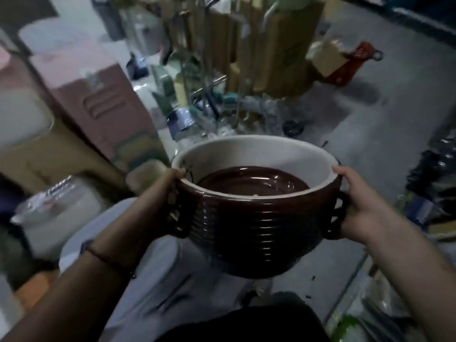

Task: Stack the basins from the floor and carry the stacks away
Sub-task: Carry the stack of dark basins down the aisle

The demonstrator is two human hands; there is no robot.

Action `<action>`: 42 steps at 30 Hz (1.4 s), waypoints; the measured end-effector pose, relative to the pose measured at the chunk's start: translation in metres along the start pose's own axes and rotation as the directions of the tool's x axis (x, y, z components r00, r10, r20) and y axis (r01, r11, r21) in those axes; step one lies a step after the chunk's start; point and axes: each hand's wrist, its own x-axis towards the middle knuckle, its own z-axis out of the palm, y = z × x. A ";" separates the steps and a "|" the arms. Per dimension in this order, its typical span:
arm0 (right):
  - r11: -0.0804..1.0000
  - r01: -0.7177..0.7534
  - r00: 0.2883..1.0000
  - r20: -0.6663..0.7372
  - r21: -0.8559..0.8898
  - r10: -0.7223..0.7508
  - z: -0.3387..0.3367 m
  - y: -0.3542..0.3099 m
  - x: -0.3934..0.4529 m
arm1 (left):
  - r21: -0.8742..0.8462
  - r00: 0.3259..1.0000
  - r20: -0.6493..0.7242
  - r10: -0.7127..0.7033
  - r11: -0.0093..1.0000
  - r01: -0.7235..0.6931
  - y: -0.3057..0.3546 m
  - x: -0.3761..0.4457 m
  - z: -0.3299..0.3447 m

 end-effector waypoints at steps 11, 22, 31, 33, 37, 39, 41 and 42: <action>0.921 0.084 0.984 0.176 -0.380 -0.017 0.093 -0.138 0.111 | -0.347 0.985 -0.167 -0.047 0.938 -0.014 0.027 0.051 0.025; 0.862 0.183 0.959 0.278 -0.473 -0.051 0.163 -0.173 0.216 | -0.431 0.976 -0.212 -0.047 0.901 -0.050 0.061 0.156 0.027; 0.885 0.169 0.958 0.284 -0.434 -0.044 0.213 -0.182 0.304 | -0.523 0.945 -0.292 -0.149 0.852 -0.027 0.045 0.252 0.017; 0.877 0.168 0.954 0.299 -0.451 -0.029 0.222 -0.184 0.326 | -0.550 0.931 -0.325 -0.166 0.834 -0.043 0.036 0.269 0.021; 0.851 0.173 0.935 0.354 -0.496 0.016 0.239 -0.184 0.376 | -0.611 0.889 -0.394 -0.231 0.789 -0.066 0.018 0.301 0.037; 0.834 0.174 0.926 0.375 -0.524 0.042 0.240 -0.181 0.400 | -0.626 0.875 -0.404 -0.267 0.778 -0.052 0.003 0.316 0.044; 0.822 0.167 0.924 0.378 -0.544 0.062 0.236 -0.176 0.428 | -0.632 0.858 -0.407 -0.312 0.775 -0.018 -0.015 0.331 0.052; 0.814 0.154 0.924 0.374 -0.560 0.083 0.234 -0.172 0.443 | -0.632 0.853 -0.408 -0.326 0.775 -0.006 -0.029 0.340 0.057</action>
